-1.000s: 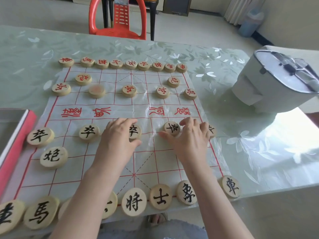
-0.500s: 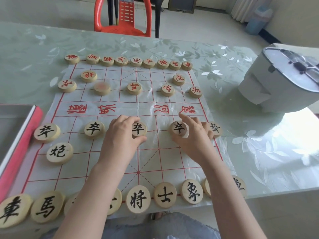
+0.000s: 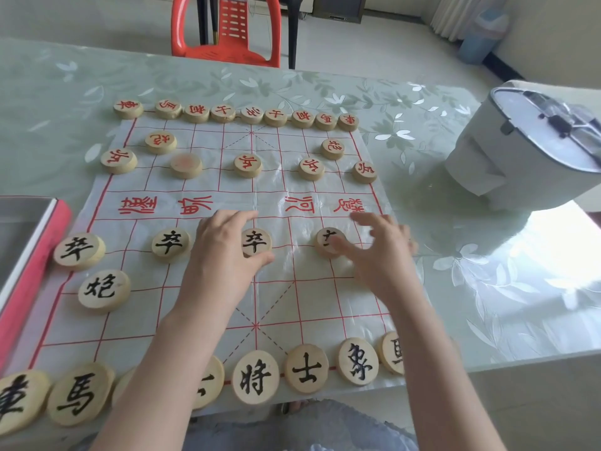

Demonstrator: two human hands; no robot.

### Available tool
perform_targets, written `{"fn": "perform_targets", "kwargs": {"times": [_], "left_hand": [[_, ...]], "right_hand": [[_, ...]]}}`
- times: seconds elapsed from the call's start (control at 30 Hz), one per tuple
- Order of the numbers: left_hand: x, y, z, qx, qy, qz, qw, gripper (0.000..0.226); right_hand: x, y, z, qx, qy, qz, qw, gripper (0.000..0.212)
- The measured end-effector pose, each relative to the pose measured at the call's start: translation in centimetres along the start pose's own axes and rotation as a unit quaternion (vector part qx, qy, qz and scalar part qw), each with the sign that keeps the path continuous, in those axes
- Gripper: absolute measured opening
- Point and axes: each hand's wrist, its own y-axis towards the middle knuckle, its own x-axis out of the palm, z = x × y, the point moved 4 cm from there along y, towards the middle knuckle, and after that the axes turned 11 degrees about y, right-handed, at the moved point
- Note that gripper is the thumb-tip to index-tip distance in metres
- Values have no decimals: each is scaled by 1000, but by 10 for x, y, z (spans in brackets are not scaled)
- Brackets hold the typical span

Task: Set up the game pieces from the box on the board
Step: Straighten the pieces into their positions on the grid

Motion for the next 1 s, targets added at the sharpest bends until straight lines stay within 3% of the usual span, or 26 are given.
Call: {"fn": "perform_targets", "kwargs": {"times": [0.1,0.23,0.33,0.67,0.9,1.0], "left_hand": [[-5,-1,16,51,-28,34,998,56],[2,-5,30,91,-32,23,995,46],[4,-6,30,85,-32,19,996,43],[0,-4,16,50,-15,5,999,38],[-6,-4,6,31,-19,11,999,36],[-17,-1,-8,10,-25,21,999,35]], "right_hand": [[-38,3,25,30,39,59,997,45],[-59,-2,50,67,62,16,996,53],[-53,0,53,48,48,-8,998,52],[-44,7,53,58,23,59,996,42],[-42,7,55,90,35,37,995,52],[-48,5,42,63,31,49,996,63]]}}
